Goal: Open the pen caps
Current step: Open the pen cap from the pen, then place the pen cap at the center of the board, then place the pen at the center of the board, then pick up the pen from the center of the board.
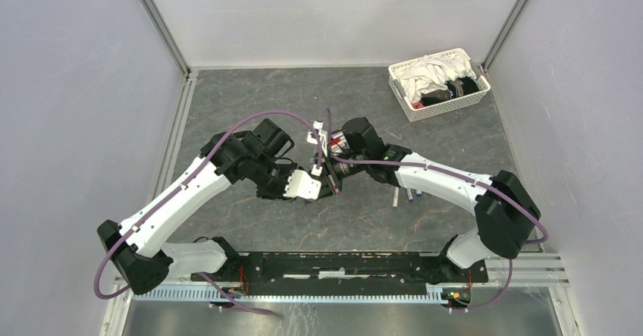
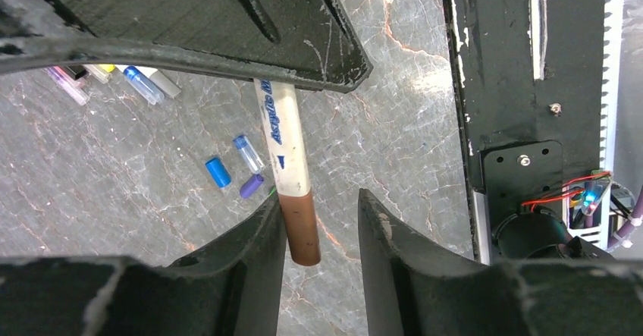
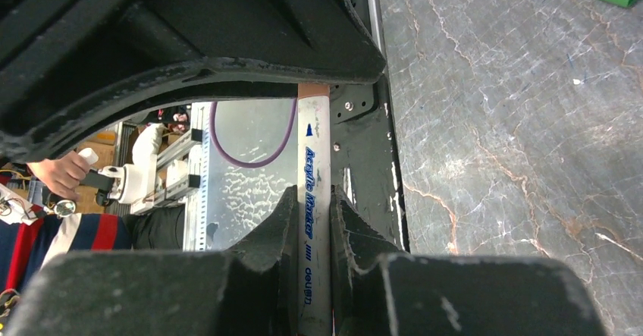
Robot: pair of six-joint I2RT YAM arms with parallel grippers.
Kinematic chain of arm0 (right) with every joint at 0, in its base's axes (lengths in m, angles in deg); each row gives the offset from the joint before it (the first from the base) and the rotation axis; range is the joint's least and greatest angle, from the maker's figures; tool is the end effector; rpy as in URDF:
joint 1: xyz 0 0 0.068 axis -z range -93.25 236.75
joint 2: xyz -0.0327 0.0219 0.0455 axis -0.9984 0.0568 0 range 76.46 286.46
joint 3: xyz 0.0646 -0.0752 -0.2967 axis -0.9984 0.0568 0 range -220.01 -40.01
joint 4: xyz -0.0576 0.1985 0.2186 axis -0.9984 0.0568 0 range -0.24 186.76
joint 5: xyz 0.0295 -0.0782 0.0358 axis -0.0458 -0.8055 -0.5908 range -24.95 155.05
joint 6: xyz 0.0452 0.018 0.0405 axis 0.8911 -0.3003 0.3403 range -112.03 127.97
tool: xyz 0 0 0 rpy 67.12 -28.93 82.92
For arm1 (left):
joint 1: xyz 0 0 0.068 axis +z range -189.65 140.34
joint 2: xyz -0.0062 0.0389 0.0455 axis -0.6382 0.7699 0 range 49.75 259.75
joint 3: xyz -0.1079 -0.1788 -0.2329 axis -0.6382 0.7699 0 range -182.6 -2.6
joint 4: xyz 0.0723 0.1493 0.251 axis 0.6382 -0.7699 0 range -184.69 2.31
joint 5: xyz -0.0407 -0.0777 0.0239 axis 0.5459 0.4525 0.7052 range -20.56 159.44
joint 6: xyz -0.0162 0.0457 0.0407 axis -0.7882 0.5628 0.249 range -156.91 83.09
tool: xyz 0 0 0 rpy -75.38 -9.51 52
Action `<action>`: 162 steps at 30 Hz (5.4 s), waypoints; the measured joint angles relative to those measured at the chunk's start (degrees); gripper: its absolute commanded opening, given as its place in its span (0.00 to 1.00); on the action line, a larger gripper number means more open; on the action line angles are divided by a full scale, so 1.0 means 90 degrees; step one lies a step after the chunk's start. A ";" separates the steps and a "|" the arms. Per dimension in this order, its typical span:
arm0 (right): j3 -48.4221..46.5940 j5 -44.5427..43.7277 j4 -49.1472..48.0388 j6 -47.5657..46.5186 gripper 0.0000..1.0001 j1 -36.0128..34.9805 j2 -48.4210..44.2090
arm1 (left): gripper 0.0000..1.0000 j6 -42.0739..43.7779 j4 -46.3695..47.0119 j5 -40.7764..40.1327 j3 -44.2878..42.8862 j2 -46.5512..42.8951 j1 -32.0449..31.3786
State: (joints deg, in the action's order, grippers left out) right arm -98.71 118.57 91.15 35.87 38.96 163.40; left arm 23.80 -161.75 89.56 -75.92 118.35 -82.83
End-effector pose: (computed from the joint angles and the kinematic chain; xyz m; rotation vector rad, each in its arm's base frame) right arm 0.2224 0.3034 0.2846 -1.0434 2.1125 1.7071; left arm 0.1576 -0.1707 0.3691 2.1851 1.5998 -0.3992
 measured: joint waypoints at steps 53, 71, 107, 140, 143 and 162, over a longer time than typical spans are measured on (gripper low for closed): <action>0.2103 -0.0610 0.1037 -0.0991 0.00 0.0996 -0.1083 | 0.02 0.1404 0.0357 -0.0937 0.0238 0.0658 0.2465; 0.2023 -0.4262 0.2011 -0.0823 0.00 0.2562 -0.2854 | 0.09 -0.0408 0.2771 -0.0087 0.1156 0.2346 0.1994; 0.2999 -0.8182 0.0379 -0.0845 0.14 0.3747 -0.1722 | 1.00 -0.2790 0.2742 -0.0765 -0.0867 0.1358 0.2761; 0.0461 -0.6921 0.0483 -0.1151 0.64 0.2103 0.0287 | 1.00 -0.3810 0.2812 -0.0775 -0.0556 -0.0124 0.2970; -0.0049 -0.6800 0.0520 -0.1171 0.64 0.1909 0.0884 | 1.00 -0.3818 0.2820 -0.0760 -0.0549 -0.0153 0.2980; -0.0695 -0.6948 0.0525 -0.1411 0.56 0.1273 0.2380 | 1.00 -0.3815 0.2710 -0.0338 0.0029 -0.0153 0.2980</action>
State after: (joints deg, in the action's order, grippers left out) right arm -104.96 56.04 95.87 23.17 50.41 184.82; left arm -10.54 -137.36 86.52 -75.66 116.98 -56.01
